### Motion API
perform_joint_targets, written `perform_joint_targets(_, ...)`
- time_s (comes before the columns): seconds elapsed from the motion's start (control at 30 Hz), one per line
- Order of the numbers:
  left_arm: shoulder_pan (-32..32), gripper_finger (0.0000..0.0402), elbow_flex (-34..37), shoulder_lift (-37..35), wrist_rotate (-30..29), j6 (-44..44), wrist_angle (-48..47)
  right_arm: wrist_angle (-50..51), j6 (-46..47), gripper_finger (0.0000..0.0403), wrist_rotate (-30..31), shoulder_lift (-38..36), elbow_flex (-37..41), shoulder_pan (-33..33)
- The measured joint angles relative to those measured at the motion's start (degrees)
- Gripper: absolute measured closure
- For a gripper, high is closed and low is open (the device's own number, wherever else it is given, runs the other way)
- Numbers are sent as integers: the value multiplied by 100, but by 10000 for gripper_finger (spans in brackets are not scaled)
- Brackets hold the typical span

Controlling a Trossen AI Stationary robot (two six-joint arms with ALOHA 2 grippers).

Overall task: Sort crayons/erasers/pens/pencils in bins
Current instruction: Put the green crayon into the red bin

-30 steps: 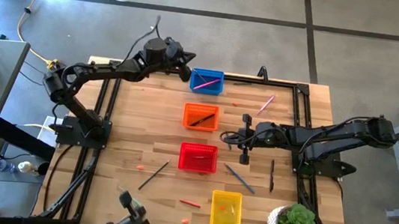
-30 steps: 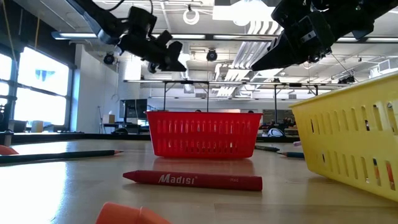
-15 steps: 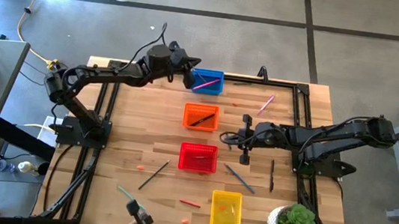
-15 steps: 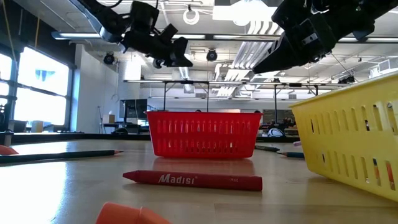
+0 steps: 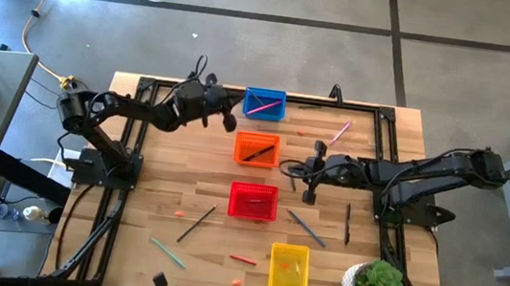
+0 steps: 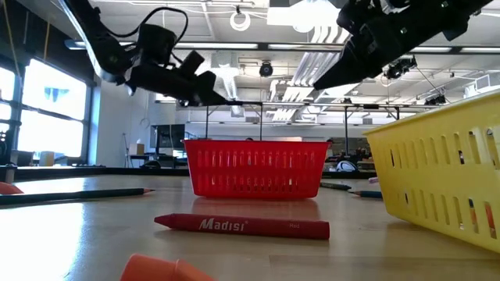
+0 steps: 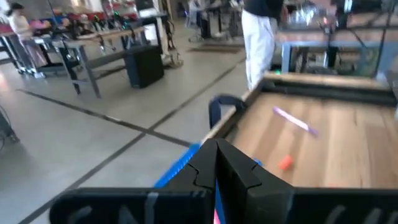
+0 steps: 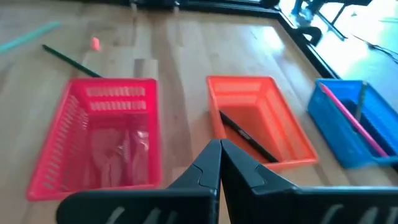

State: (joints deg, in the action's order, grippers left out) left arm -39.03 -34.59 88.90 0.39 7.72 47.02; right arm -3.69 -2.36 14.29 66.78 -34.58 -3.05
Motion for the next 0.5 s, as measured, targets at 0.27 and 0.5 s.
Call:
perform_joint_targets(0.27, 353, 401, 685, -9, 483, 17, 801, 1431, 726, 403, 900, 0, -612, -1)
perform_joint_targets(0.5, 633, 401, 1228, -11, 559, -282, 1386, 2787, 1623, 403, 1983, 41, -1033, -171)
